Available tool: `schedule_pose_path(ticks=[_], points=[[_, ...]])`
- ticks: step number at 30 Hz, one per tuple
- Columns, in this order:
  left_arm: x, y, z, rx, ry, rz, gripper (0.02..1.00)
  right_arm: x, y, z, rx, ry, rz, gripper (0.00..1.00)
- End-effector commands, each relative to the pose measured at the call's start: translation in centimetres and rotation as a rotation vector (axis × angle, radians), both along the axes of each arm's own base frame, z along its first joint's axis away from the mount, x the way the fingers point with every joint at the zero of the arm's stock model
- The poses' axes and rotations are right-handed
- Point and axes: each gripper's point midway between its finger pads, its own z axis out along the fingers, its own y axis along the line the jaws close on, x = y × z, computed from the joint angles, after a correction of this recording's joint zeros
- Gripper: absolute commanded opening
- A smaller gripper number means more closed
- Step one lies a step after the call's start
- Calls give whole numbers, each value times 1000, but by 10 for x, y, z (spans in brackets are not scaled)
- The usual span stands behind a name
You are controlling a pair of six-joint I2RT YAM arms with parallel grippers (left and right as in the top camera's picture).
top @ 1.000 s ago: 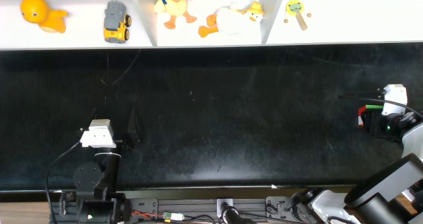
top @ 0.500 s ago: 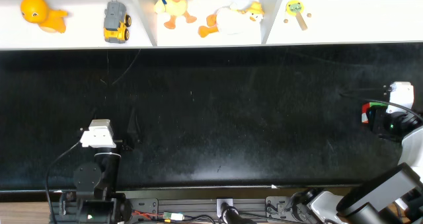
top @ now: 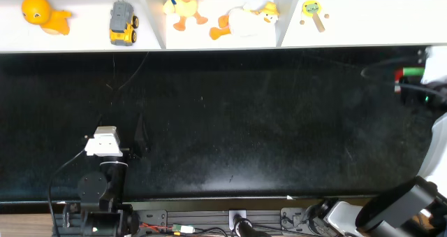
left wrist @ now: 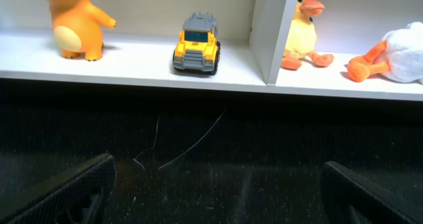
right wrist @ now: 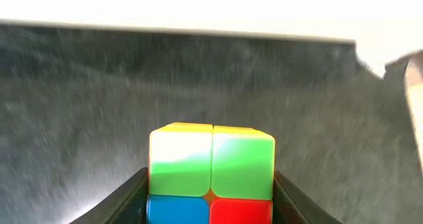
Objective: Store Toys
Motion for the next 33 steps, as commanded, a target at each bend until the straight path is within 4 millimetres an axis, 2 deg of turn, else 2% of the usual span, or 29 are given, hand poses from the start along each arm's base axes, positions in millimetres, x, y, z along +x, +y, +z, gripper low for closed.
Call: schedule_pose_path(ticks=[1, 7, 13, 16, 22, 31, 33], points=[[0, 0, 0, 19, -4, 0, 998, 37, 7, 27, 5, -52, 38, 435], [0, 0, 0, 19, -4, 0, 998, 75, 16, 34, 25, -70, 73, 437], [0, 0, 0, 19, -4, 0, 998, 112, 22, 31, 52, -78, 97, 437], [0, 0, 0, 19, -4, 0, 998, 133, 22, 21, 77, -73, 94, 437], [0, 0, 0, 19, -4, 0, 998, 159, 24, 12, 94, -95, 92, 452], [0, 0, 0, 19, -4, 0, 998, 178, 33, 0, 110, -108, 100, 452], [0, 0, 0, 19, -4, 0, 998, 180, 34, 0, 115, -113, 93, 481]])
